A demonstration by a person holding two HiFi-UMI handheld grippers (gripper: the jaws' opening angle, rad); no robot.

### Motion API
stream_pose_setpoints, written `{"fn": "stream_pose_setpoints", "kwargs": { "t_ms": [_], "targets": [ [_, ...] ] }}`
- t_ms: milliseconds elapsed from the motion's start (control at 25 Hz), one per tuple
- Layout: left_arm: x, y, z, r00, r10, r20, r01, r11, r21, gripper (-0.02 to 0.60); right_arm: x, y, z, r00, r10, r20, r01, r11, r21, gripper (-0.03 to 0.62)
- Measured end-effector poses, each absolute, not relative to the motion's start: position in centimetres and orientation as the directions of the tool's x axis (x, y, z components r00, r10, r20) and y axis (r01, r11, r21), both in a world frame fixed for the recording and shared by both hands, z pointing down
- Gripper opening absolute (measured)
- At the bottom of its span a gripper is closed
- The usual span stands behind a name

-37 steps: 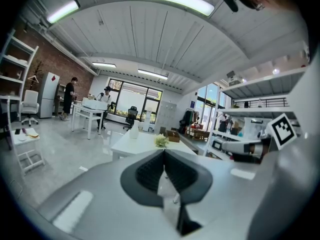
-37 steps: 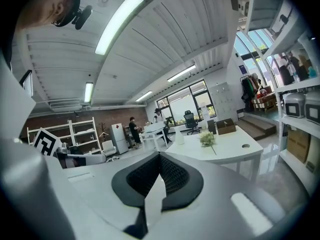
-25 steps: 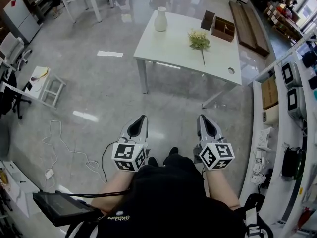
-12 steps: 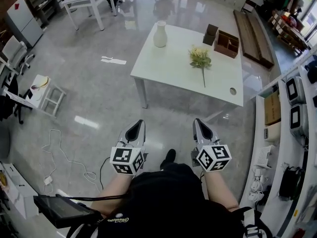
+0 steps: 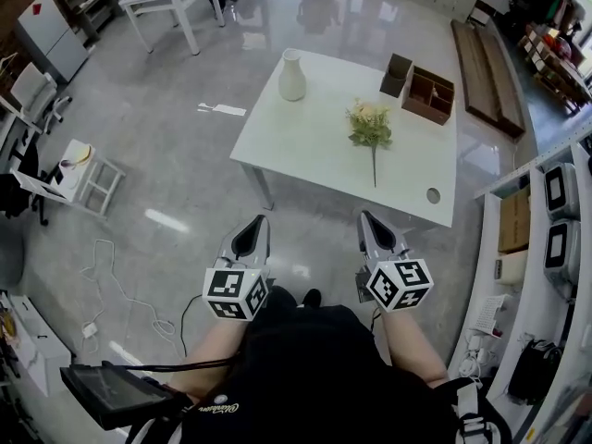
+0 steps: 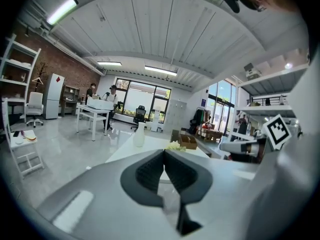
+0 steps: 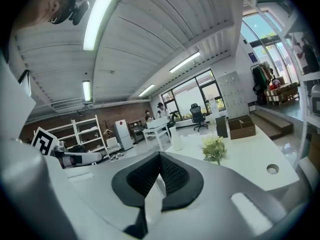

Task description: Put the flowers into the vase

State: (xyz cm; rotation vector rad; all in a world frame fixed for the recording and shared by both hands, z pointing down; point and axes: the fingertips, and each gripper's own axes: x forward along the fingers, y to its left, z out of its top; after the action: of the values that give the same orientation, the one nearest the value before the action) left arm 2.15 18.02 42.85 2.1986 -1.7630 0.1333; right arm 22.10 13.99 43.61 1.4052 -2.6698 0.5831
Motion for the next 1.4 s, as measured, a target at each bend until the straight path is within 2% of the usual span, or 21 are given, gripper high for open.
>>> {"fn": "stream_pose_setpoints", "kwargs": {
  "t_ms": [480,960,1200,1400],
  "targets": [
    [-0.7,5.0,43.6,0.243,-0.934,0.264,-0.962,-0.196,0.189,0.008,18.3,2.6,44.5,-0.58,-0.777,0.244,-0.807,0.507,-0.302,0.0],
    [-6.2,-9.3,43.0,0.352,-0.895,0.275,-0.933,-0.313,0.176,0.007,10.1,-10.2,42.6,-0.533,-0.817,0.22,-0.833,0.463,-0.303,0.0],
    [-5.5,-12.4,43.5,0.376,-0.876,0.302,-0.924,-0.331,0.192,0.008,10.4,-13.6,42.4,-0.522,-0.821,0.233,-0.842,0.451,-0.295,0.0],
    [-3.1,-13.6,44.2,0.409,-0.853,0.325,-0.911,-0.36,0.203,0.007,12.6,-15.3,44.1,-0.512,-0.807,0.293,-0.853,0.438,-0.283,0.0]
  ]
}}
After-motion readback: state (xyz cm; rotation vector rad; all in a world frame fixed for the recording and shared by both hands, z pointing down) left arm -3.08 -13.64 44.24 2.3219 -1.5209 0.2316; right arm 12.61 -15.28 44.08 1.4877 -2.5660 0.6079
